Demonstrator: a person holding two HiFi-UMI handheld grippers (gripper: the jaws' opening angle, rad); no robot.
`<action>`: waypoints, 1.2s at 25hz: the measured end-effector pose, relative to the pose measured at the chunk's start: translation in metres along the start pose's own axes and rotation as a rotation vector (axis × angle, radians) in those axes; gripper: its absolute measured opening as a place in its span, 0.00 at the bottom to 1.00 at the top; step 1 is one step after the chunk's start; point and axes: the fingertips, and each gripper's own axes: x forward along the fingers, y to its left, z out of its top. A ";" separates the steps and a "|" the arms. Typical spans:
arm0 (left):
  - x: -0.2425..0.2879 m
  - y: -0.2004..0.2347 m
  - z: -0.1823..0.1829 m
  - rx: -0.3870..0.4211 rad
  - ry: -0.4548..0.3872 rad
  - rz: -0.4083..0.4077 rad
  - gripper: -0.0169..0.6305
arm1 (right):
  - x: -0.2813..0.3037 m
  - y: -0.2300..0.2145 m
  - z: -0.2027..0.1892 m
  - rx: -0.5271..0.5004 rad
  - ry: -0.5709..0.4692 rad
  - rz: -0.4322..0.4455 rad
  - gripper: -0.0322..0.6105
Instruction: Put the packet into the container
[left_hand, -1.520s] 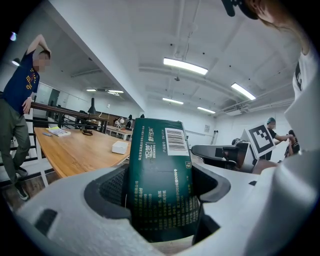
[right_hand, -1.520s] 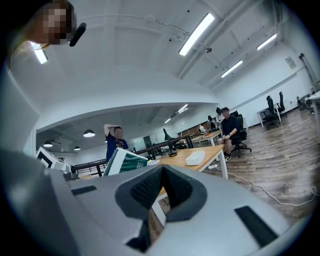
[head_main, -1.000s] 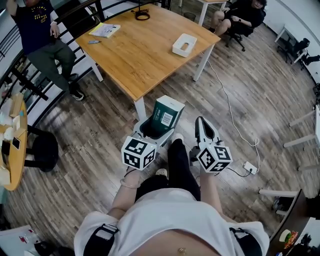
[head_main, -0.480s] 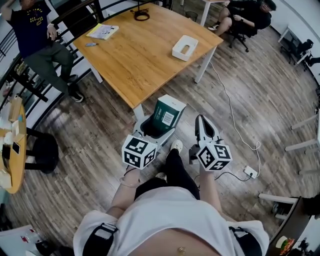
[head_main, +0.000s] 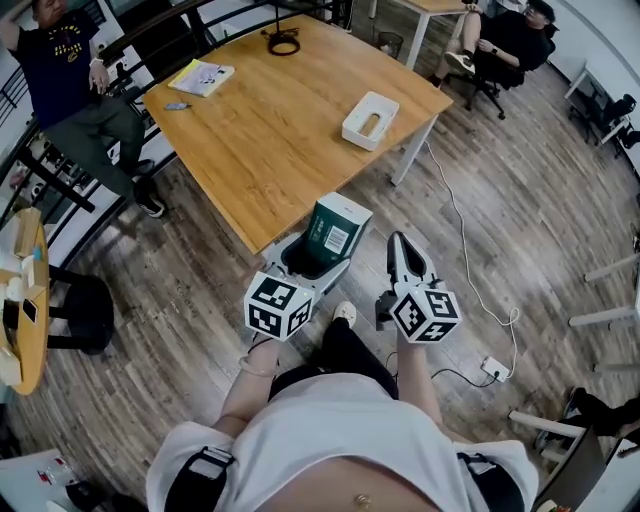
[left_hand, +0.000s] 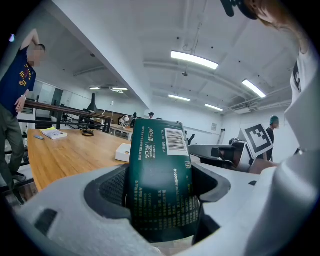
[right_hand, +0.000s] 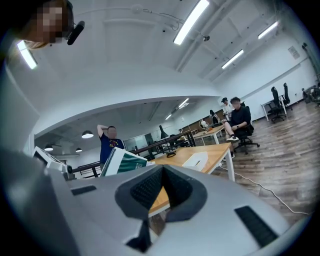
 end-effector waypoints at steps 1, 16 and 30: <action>0.008 0.004 0.003 -0.003 0.000 0.003 0.62 | 0.008 -0.005 0.003 0.000 0.003 0.000 0.07; 0.106 0.036 0.034 -0.011 0.008 0.016 0.62 | 0.083 -0.074 0.034 -0.008 0.023 0.022 0.07; 0.141 0.046 0.030 -0.032 0.011 0.054 0.62 | 0.104 -0.103 0.039 -0.015 0.028 0.044 0.07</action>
